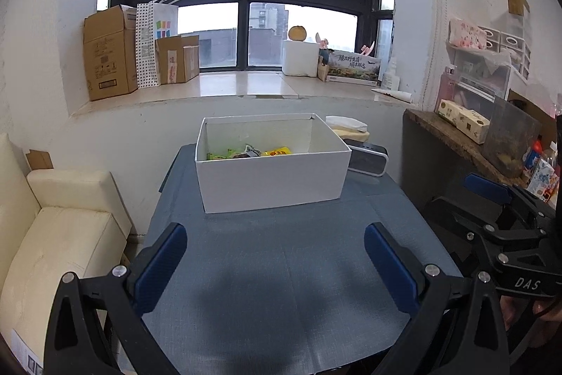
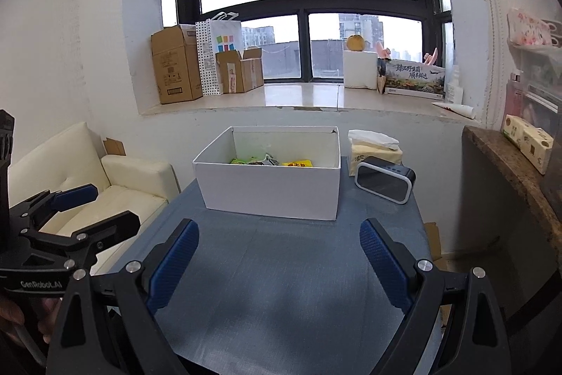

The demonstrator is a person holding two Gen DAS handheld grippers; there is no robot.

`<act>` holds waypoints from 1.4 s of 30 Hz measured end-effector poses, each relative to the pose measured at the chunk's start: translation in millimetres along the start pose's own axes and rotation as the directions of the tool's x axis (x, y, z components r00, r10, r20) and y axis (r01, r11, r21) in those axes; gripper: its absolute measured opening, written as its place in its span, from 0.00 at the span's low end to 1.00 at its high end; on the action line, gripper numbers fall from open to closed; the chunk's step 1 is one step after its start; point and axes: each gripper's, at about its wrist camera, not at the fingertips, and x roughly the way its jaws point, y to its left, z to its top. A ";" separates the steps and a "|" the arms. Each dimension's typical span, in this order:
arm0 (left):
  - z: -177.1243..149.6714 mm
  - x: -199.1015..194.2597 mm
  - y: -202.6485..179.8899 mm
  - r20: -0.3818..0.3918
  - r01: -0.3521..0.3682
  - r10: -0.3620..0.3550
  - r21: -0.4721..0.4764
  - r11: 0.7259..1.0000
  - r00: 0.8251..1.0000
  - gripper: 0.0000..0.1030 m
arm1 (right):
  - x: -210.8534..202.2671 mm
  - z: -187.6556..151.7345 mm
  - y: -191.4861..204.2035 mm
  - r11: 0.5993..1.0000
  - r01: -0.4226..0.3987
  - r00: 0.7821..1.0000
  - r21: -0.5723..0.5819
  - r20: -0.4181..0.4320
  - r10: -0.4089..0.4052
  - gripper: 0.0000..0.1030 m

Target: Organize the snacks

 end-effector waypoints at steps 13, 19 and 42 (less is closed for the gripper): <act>0.7 0.6 -3.3 -0.009 0.009 -0.009 -0.001 1.000 1.000 1.00 | -7.3 1.2 1.0 1.000 -0.001 1.000 -0.002 0.016 0.001 0.93; 0.2 0.3 -2.1 -0.012 0.008 -0.008 -0.002 1.000 1.000 1.00 | -7.0 1.1 1.3 1.000 0.004 1.000 -0.005 0.011 -0.004 0.93; 0.5 -1.1 -2.1 -0.012 0.008 -0.008 0.004 1.000 1.000 1.00 | -6.0 1.9 -0.3 1.000 -0.009 1.000 -0.009 0.013 0.010 0.93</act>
